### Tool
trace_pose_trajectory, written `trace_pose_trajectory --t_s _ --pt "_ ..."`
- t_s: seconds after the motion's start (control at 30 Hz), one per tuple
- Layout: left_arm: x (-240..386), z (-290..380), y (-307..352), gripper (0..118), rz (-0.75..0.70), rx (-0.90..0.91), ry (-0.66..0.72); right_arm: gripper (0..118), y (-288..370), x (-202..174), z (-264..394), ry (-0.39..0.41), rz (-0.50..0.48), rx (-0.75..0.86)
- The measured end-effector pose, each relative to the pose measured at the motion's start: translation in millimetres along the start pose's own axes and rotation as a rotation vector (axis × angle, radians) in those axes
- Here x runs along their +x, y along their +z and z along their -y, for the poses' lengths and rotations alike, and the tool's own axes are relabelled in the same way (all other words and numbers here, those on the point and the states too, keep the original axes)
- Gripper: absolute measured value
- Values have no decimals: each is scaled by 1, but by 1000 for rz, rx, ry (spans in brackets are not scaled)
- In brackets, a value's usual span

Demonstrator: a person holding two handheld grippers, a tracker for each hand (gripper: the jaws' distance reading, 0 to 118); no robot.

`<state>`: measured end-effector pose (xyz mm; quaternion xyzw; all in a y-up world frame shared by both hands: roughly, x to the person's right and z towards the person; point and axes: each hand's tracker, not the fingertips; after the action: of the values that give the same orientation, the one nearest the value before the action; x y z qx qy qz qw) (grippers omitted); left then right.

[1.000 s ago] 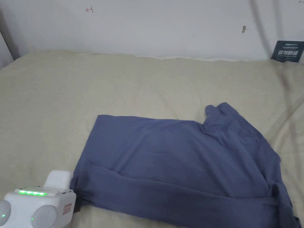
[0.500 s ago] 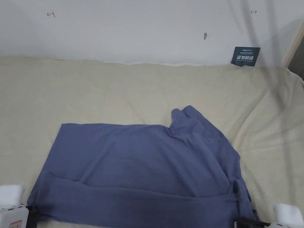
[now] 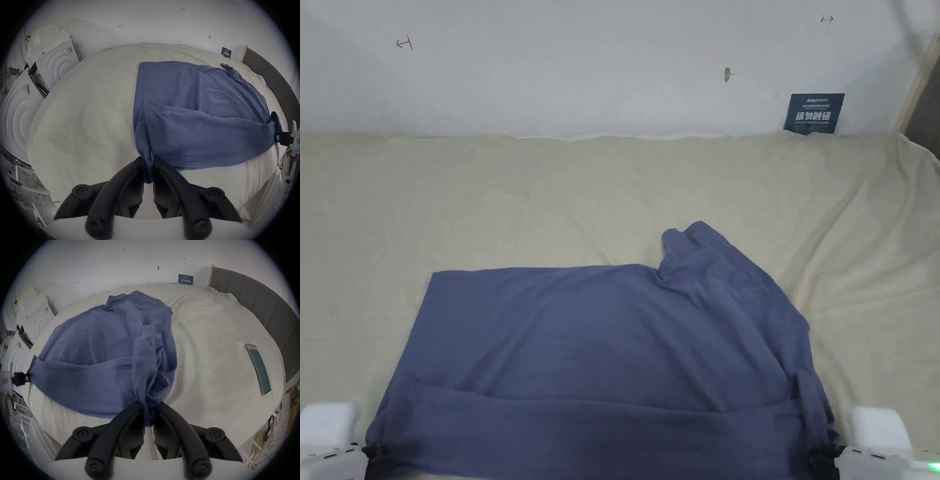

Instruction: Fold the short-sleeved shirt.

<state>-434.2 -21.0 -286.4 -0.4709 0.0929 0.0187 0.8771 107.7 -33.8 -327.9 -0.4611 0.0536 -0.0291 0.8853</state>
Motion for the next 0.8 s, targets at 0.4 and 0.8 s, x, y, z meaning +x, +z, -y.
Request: trace_pose_trajectory --t_s 0.4,0.8 --pt "-14 40 59 11 27 -6 -9 9 77 7 11 3 -61 35" --pt "-14 114 72 12 33 -63 8 9 86 8 81 69 -46 -90"
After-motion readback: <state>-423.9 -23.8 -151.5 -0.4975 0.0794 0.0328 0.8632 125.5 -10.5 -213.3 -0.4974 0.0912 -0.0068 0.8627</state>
